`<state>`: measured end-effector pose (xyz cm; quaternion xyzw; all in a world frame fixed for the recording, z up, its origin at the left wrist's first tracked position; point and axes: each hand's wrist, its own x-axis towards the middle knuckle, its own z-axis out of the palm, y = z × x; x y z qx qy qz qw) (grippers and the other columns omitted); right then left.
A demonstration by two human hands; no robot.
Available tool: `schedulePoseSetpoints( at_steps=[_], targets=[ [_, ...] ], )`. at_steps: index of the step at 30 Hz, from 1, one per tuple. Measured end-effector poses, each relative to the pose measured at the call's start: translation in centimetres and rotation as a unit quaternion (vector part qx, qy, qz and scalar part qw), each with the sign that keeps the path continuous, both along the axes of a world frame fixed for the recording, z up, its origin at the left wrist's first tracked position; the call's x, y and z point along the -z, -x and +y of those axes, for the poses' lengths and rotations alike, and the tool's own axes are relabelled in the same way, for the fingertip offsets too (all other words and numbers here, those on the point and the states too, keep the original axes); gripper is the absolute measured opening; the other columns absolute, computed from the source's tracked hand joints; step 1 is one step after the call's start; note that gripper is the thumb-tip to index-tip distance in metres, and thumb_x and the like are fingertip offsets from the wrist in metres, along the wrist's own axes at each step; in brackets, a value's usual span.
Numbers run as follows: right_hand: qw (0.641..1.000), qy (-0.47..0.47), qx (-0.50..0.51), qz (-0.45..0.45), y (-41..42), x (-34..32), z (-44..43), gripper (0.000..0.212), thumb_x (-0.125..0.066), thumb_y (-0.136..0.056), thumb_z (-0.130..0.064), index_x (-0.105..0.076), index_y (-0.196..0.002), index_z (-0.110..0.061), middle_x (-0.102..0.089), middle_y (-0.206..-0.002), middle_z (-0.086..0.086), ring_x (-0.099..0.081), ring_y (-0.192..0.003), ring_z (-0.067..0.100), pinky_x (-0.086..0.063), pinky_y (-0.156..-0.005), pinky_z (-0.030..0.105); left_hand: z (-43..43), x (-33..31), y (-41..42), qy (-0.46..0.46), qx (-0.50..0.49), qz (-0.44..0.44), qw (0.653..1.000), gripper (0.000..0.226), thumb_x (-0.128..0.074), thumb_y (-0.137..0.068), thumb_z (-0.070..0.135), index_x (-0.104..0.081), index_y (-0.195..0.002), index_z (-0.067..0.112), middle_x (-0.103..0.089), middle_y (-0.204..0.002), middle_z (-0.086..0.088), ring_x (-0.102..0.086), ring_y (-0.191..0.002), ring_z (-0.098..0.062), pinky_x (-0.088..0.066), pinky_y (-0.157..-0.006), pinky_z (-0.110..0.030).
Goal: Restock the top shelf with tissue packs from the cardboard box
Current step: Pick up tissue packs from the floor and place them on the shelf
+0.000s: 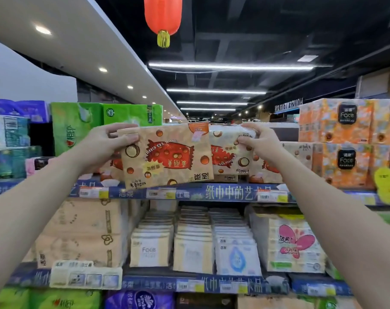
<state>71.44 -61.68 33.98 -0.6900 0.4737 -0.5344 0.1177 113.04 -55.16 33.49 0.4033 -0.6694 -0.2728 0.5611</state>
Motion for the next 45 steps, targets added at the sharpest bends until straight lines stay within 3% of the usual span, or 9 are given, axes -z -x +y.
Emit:
schedulePoseSetpoints(
  at_steps=[8, 14, 21, 24, 28, 33, 38, 41, 45],
  targets=[
    [1.0, -0.007, -0.006, 0.019, -0.1, 4.4, -4.5, 0.053, -0.072, -0.09, -0.042, -0.053, -0.139, -0.04, -0.059, -0.139, -0.003, -0.062, -0.12, 0.021, -0.057, -0.096, 0.049, -3.0, -1.1, 3.9, 0.01, 0.018, 0.009, 1.0, 0.043, -0.078, -0.083, 0.025, -0.07, -0.126, 0.029, -0.081, -0.105, -0.003, -0.078, -0.096, -0.021, -0.065, -0.075, -0.038],
    [0.996, -0.039, 0.026, 0.076, 0.7, 2.7, -5.8, 0.069, -0.068, -0.094, -0.043, -0.038, -0.155, -0.033, -0.05, -0.143, 0.009, -0.057, -0.121, 0.027, -0.051, -0.101, 0.043, -4.2, -1.6, 8.2, 0.015, 0.02, 0.017, 1.0, 0.044, -0.077, -0.088, 0.021, -0.069, -0.13, 0.026, -0.08, -0.111, -0.006, -0.077, -0.102, -0.023, -0.062, -0.073, -0.036],
    [0.98, -0.082, -0.069, -0.168, 7.3, 2.2, -3.8, 0.039, -0.052, -0.106, -0.032, -0.053, -0.141, -0.013, -0.074, -0.114, 0.007, -0.076, -0.094, 0.02, -0.062, -0.072, 0.032, -5.6, -2.4, 16.0, 0.03, 0.028, 0.04, 0.998, 0.049, -0.086, -0.07, 0.035, -0.074, -0.118, 0.031, -0.081, -0.106, -0.002, -0.078, -0.098, -0.02, -0.061, -0.077, -0.036],
    [0.963, -0.041, -0.138, -0.227, 10.5, 1.7, -1.3, 0.05, -0.054, -0.101, -0.049, -0.055, -0.14, -0.018, -0.073, -0.119, 0.006, -0.074, -0.101, 0.023, -0.059, -0.078, 0.034, -6.0, -2.7, 19.9, 0.045, 0.034, 0.028, 0.998, 0.038, -0.082, -0.086, 0.023, -0.073, -0.123, 0.026, -0.08, -0.107, -0.005, -0.078, -0.097, -0.021, -0.062, -0.07, -0.03],
    [0.991, 0.036, -0.077, -0.105, 14.3, 0.7, 1.2, 0.069, -0.073, -0.09, -0.049, -0.041, -0.15, -0.039, -0.06, -0.129, -0.006, -0.065, -0.109, 0.012, -0.06, -0.072, 0.025, -6.2, -2.3, 25.7, 0.055, 0.042, -0.026, 0.997, 0.04, -0.081, -0.089, 0.026, -0.071, -0.127, 0.028, -0.077, -0.114, -0.005, -0.077, -0.1, -0.019, -0.065, -0.08, -0.041],
    [0.999, 0.03, -0.006, -0.02, 18.6, -0.3, 1.7, 0.064, -0.076, -0.091, -0.021, -0.048, -0.147, -0.034, -0.056, -0.133, -0.007, -0.066, -0.106, 0.014, -0.06, -0.067, 0.022, -7.5, -0.5, 30.9, 0.077, 0.014, -0.05, 0.996, 0.045, -0.082, -0.087, 0.033, -0.068, -0.13, 0.032, -0.071, -0.12, -0.003, -0.074, -0.104, -0.021, -0.065, -0.08, -0.041],
    [0.993, 0.045, 0.092, 0.059, 20.5, 0.3, 0.4, 0.046, -0.071, -0.093, -0.011, -0.064, -0.137, -0.019, -0.063, -0.135, 0.004, -0.059, -0.111, 0.017, -0.052, -0.084, 0.026, -8.5, 0.5, 34.2, 0.132, -0.07, -0.221, 0.964, 0.041, -0.071, -0.094, 0.047, -0.063, -0.132, 0.036, -0.066, -0.125, 0.006, -0.064, -0.11, -0.014, -0.051, -0.076, -0.024],
    [0.985, 0.057, 0.136, 0.089, 21.2, 0.7, -0.1, 0.044, -0.073, -0.091, -0.013, -0.066, -0.134, -0.02, -0.066, -0.133, 0.005, -0.057, -0.105, 0.015, -0.046, -0.082, 0.024, -9.1, 0.3, 35.3, 0.136, -0.114, -0.282, 0.943, 0.042, -0.067, -0.095, 0.049, -0.06, -0.135, 0.038, -0.067, -0.131, -0.001, -0.06, -0.123, -0.025, -0.053, -0.09, -0.037],
    [0.954, 0.066, 0.223, 0.189, 21.3, 1.1, -0.6, 0.04, -0.07, -0.094, -0.032, -0.066, -0.134, -0.029, -0.066, -0.134, 0.003, -0.052, -0.12, 0.025, -0.038, -0.098, 0.033, -9.5, 0.4, 36.1, 0.156, -0.189, -0.363, 0.899, 0.047, -0.06, -0.099, 0.052, -0.054, -0.142, 0.036, -0.064, -0.133, -0.001, -0.059, -0.122, -0.025, -0.053, -0.086, -0.039]
  ],
)
